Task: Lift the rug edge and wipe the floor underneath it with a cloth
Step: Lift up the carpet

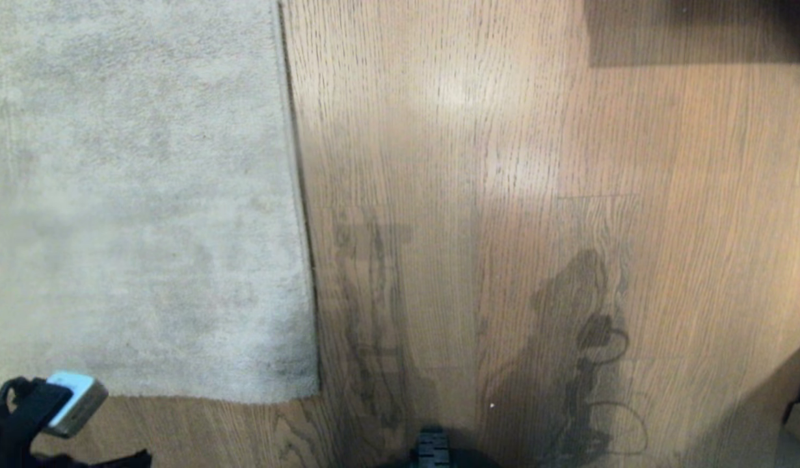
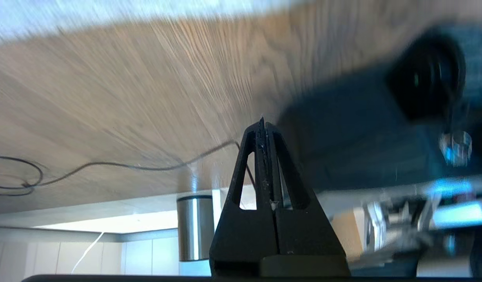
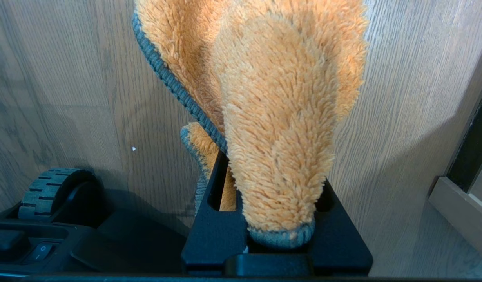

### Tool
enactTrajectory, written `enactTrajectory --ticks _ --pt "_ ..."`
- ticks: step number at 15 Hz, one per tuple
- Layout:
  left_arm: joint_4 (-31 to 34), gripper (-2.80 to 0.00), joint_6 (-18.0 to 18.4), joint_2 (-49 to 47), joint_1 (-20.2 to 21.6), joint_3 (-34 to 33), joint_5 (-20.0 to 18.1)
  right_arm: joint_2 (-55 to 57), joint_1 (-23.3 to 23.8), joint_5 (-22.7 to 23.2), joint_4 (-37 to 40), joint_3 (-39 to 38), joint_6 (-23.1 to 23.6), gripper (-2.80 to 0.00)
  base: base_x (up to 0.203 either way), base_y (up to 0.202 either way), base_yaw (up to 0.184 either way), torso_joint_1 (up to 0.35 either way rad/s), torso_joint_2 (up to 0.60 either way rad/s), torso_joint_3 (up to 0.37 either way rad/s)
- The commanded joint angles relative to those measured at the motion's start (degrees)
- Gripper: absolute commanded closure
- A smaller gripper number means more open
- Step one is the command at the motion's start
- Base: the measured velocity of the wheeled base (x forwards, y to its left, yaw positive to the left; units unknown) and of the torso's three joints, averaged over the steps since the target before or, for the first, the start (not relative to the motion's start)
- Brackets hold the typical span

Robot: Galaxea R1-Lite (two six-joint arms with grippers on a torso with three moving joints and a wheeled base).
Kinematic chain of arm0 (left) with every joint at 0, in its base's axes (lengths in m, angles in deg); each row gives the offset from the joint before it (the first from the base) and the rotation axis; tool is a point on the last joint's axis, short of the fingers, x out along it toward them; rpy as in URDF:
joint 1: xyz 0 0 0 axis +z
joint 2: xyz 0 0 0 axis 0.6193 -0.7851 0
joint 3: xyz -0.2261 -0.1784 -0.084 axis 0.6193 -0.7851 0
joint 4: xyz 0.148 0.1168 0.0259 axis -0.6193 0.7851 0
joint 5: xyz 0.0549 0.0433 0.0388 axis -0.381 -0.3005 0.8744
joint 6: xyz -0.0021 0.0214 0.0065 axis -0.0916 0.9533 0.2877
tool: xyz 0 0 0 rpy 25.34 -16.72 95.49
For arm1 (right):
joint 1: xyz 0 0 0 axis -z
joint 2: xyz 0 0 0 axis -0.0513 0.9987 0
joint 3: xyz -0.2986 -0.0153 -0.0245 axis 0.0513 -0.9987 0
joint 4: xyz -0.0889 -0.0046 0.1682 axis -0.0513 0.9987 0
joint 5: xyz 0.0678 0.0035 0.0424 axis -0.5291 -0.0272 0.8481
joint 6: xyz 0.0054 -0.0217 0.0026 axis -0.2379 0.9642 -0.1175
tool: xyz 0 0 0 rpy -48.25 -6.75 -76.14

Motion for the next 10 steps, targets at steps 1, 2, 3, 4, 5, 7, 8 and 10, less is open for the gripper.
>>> enactTrajectory --ticks 1,2,3,4,5,7,8,10 --pt "-2.2 0.0 0.1 -9.3 0.9 3.2 0.0 0.1 0.0 0.0 0.0 0.0 0.0 0.0 0.0 0.0 0.0 0.0 0.0 0.0" --pt "-5.2 0.0 0.2 -12.0 0.9 3.6 0.0 0.1 0.0 0.0 0.0 0.0 0.0 0.0 0.0 0.0 0.0 0.0 0.0 0.0" --pt "-9.1 0.0 0.2 -14.5 0.6 3.9 -0.1 0.1 0.0 0.0 0.0 0.0 0.0 0.0 0.0 0.0 0.0 0.0 0.0 0.0" --pt "-11.3 0.0 -0.2 -15.9 -1.0 4.1 -0.1 0.1 0.0 0.0 0.0 0.0 0.0 0.0 0.0 0.0 0.0 0.0 0.0 0.0" --pt "-12.0 0.0 -1.9 -17.3 -2.5 4.6 0.0 0.1 0.0 0.0 0.0 0.0 0.0 0.0 0.0 0.0 0.0 0.0 0.0 0.0" --pt "-12.4 0.0 -3.1 -20.3 -3.5 5.9 0.3 0.1 0.0 0.0 0.0 0.0 0.0 0.0 0.0 0.0 0.0 0.0 0.0 0.0" --pt "-12.6 0.0 -3.1 -22.2 -3.7 7.0 0.4 0.1 0.0 0.0 0.0 0.0 0.0 0.0 0.0 0.0 0.0 0.0 0.0 0.0" --pt "-12.9 0.0 -3.3 -25.6 -4.9 9.7 0.6 0.1 0.0 0.0 0.0 0.0 0.0 0.0 0.0 0.0 0.0 0.0 0.0 0.0"
